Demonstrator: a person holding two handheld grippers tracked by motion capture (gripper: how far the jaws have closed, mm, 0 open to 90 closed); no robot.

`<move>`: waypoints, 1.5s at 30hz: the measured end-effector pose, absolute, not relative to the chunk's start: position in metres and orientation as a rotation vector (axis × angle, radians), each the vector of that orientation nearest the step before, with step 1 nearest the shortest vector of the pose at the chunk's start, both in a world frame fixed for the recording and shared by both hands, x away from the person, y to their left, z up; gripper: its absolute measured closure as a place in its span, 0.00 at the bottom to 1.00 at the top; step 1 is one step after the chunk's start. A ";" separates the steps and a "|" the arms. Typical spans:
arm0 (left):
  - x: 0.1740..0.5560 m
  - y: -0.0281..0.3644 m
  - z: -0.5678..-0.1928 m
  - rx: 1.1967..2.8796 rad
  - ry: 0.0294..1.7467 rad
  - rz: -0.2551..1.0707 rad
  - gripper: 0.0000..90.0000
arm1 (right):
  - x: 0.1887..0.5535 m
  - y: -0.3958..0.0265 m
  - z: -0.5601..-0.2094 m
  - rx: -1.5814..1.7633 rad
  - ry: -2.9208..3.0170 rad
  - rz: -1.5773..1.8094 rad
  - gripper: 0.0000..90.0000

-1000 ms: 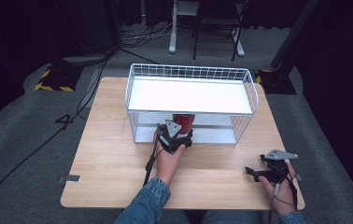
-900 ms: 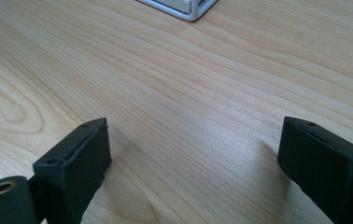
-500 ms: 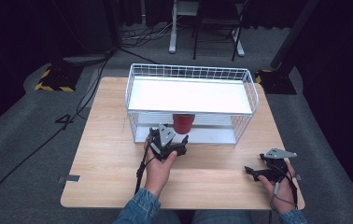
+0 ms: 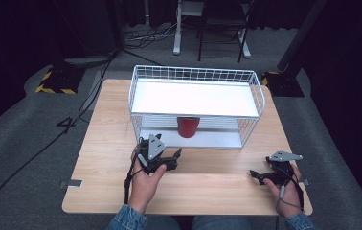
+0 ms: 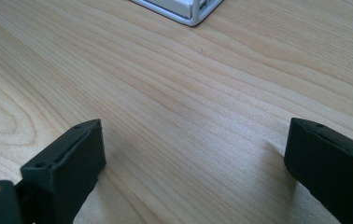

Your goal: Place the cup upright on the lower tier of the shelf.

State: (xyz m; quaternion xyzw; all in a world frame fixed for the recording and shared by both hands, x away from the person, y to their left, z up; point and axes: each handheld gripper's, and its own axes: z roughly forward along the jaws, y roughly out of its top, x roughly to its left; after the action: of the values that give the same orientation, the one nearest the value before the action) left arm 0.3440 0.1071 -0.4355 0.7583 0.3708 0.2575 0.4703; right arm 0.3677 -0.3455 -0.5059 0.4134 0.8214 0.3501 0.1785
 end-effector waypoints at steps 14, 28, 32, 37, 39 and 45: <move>0.328 0.153 -0.444 1.957 0.913 0.593 0.16 | 0.368 -0.346 -0.506 1.169 2.323 0.990 0.06; 0.320 0.205 -0.472 1.997 0.956 0.527 0.17 | 0.368 -0.346 -0.506 1.169 2.323 0.991 0.06; 0.321 0.213 -0.481 2.035 0.989 0.496 0.17 | 0.368 -0.345 -0.506 1.169 2.323 0.991 0.06; 0.321 0.220 -0.491 2.059 1.058 0.452 0.17 | 0.368 -0.345 -0.506 1.169 2.323 0.990 0.06; 0.321 0.223 -0.494 2.065 1.076 0.442 0.17 | 0.368 -0.345 -0.506 1.169 2.323 0.991 0.06; 0.321 0.226 -0.498 2.100 1.105 0.421 0.17 | 0.368 -0.345 -0.506 1.169 2.323 0.990 0.06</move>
State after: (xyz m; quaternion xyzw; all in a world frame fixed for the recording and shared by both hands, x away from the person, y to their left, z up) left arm 0.3212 0.2259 -0.4982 0.8138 0.4280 0.1631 0.3576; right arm 0.3676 -0.3455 -0.5059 0.4135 0.8213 0.3502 0.1785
